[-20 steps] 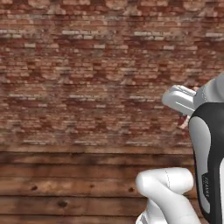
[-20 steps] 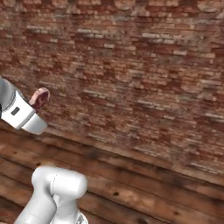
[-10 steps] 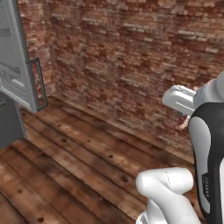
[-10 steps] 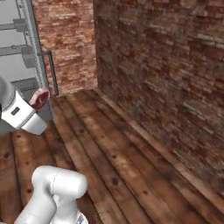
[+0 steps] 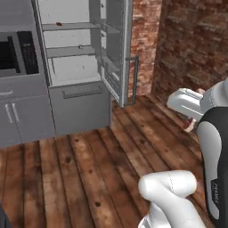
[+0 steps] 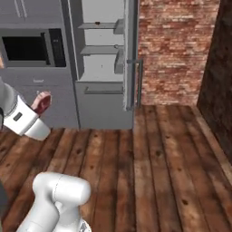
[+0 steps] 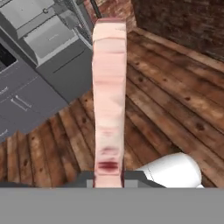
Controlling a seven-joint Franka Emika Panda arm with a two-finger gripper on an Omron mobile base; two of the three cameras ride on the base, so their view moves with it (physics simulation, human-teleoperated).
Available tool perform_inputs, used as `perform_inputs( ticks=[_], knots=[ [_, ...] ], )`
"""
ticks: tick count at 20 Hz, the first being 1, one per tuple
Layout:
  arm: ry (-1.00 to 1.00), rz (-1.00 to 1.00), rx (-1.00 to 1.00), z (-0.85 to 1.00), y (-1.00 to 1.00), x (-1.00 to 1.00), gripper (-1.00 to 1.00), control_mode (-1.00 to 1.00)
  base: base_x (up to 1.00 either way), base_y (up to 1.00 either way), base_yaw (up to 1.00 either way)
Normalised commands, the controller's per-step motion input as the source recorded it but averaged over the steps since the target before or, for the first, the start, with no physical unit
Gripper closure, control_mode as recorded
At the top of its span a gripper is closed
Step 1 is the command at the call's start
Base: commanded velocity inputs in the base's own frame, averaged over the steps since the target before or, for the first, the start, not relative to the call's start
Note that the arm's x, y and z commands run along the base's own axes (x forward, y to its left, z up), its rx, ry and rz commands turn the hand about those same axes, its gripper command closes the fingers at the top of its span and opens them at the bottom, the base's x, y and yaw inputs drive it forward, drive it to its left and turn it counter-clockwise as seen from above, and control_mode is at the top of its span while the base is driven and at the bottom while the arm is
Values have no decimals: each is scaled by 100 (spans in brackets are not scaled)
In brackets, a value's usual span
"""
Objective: Transport the steak and potato to the fridge. Place the steak on the rack containing meat and place the potato on the rack containing the vegetable, ensuring meats and vegetables are on different racks.
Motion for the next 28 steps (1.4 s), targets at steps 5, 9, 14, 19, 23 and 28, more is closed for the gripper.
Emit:
perform_inputs(
  ticks=[5,9,14,19,23,28],
  knots=[
    [0,0,0,0,0,0,100,100,100,-11,55],
    [0,0,0,0,0,0,100,100,100,-1,24],
    [0,0,0,0,0,0,100,100,100,-25,21],
    [0,0,0,0,0,0,100,100,100,-13,17],
    [0,0,0,0,0,0,100,100,100,-38,1],
    [0,0,0,0,0,0,100,100,100,-11,-8]
  ],
)
